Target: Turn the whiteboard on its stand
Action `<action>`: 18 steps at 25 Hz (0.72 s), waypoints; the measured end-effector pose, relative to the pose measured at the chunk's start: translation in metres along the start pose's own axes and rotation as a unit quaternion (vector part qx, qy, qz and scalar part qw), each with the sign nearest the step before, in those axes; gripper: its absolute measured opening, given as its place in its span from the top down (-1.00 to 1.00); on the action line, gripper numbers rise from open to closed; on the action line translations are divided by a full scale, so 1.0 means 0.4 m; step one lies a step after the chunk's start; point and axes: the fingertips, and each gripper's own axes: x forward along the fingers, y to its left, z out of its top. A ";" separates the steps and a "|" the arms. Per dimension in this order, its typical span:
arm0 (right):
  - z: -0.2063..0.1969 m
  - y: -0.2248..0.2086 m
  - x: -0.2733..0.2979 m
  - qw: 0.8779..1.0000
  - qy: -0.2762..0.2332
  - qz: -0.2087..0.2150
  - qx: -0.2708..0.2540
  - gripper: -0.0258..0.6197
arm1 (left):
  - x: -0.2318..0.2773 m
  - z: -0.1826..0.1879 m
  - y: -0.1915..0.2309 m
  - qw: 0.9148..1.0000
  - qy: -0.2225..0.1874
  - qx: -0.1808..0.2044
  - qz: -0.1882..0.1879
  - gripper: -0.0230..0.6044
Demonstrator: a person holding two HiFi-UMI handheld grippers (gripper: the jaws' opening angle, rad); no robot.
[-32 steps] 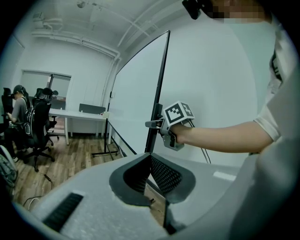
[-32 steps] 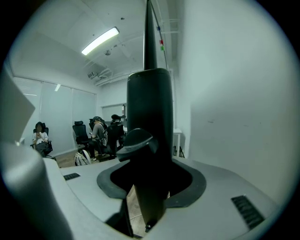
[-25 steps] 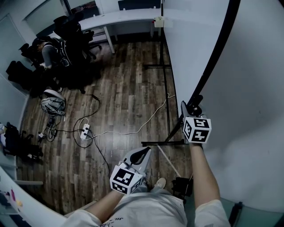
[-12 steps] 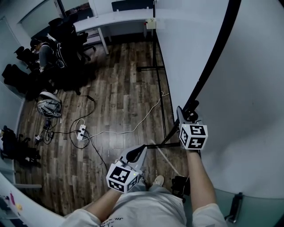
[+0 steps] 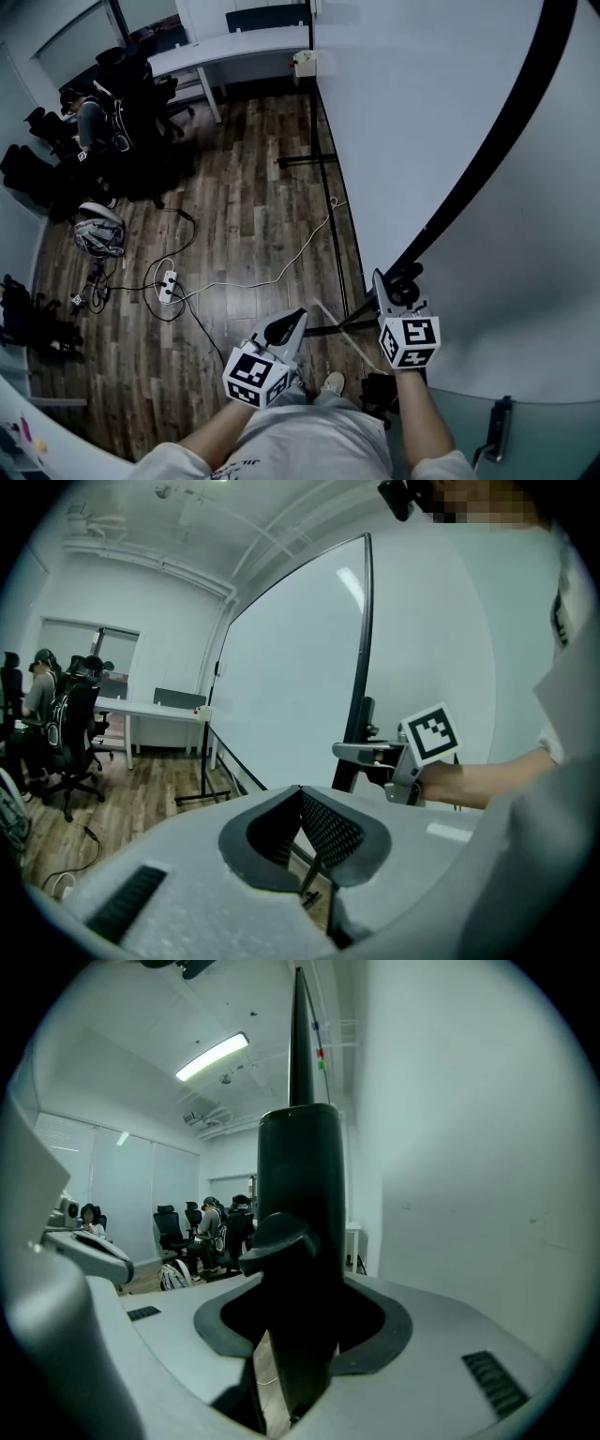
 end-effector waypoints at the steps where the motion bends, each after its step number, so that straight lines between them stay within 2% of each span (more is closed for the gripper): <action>1: -0.005 0.005 -0.019 1.000 0.001 0.001 0.000 0.40 | 0.000 0.001 -0.002 1.000 0.000 0.001 -0.001 0.90; 9: -0.029 0.029 -0.126 1.000 0.006 0.006 0.000 0.40 | 0.004 0.007 -0.023 1.000 -0.001 0.002 -0.013 0.90; 18: -0.029 0.035 -0.149 1.000 0.007 0.006 0.007 0.40 | 0.002 0.013 -0.055 1.000 -0.002 0.007 -0.025 0.90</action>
